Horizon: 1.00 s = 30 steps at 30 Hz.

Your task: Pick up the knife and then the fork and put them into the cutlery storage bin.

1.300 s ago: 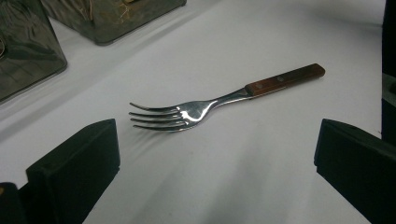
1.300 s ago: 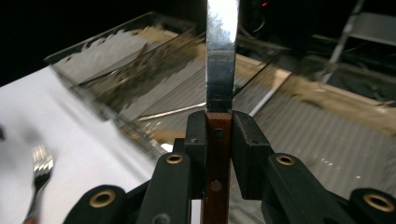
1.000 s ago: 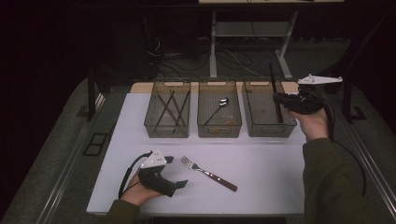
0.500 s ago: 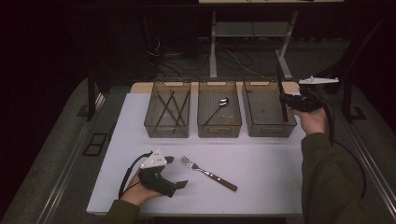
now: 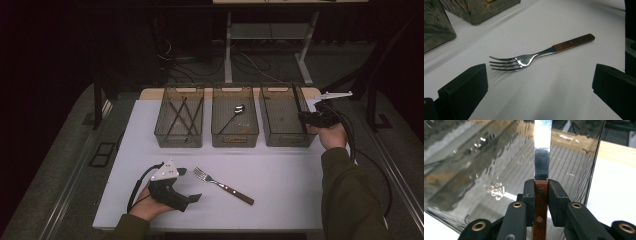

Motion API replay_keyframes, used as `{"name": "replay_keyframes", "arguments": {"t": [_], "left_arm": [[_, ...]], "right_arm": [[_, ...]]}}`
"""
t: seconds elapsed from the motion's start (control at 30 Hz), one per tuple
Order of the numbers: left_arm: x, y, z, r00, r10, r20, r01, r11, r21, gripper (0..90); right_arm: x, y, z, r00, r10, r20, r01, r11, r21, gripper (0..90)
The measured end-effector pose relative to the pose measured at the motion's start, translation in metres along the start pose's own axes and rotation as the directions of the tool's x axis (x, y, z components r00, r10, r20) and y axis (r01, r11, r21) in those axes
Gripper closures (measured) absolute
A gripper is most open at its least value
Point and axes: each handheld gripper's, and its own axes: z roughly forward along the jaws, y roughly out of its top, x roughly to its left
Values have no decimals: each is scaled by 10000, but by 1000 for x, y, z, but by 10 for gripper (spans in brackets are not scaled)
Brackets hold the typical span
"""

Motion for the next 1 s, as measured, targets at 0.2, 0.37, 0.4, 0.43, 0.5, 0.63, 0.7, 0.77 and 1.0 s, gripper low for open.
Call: {"name": "replay_keyframes", "arguments": {"t": [0.2, 0.37, 0.4, 0.43, 0.5, 0.63, 0.7, 0.77, 1.0], "left_arm": [[0, 0, 0, 10000, 3, 34, -3, 10000, 14, 0], [0, 0, 0, 10000, 15, 49, -15, 10000, -18, 0], [0, 0, 0, 10000, 20, 59, -20, 10000, -10, 0], [0, 0, 0, 10000, -2, 63, 2, 10000, -7, 0], [0, 0, 0, 10000, 0, 83, 0, 10000, -28, 0], [-1, 1, -1, 10000, -33, 66, 34, 10000, -55, 0], [-1, 1, -1, 10000, -29, 95, 30, 10000, -66, 0], [0, 1, -1, 10000, 19, 91, -18, 10000, -11, 0], [0, 1, 0, 10000, 24, 17, -24, 10000, 26, 0]], "right_arm": [[1, -2, 8, 9998, -76, 207, 65, 9986, 524, 740], [2, 0, 3, 9992, 147, 376, -147, 9999, -12, 507], [2, 1, 1, 9993, 223, 286, -220, 9997, -92, 486], [2, 1, -1, 9993, 344, 144, -341, 9992, -199, 464], [2, 2, -5, 9977, 649, -186, -655, 9972, -363, 431], [10, 0, -14, 9959, 698, -579, -740, 9945, -742, 399], [16, -3, -19, 9948, 617, -810, -697, 9925, -1000, 395], [23, -6, -24, 9922, 606, -1085, -730, 9909, -1135, 374], [51, -19, -38, 9854, -110, -1698, -111, 9916, -1285, 340]]}}
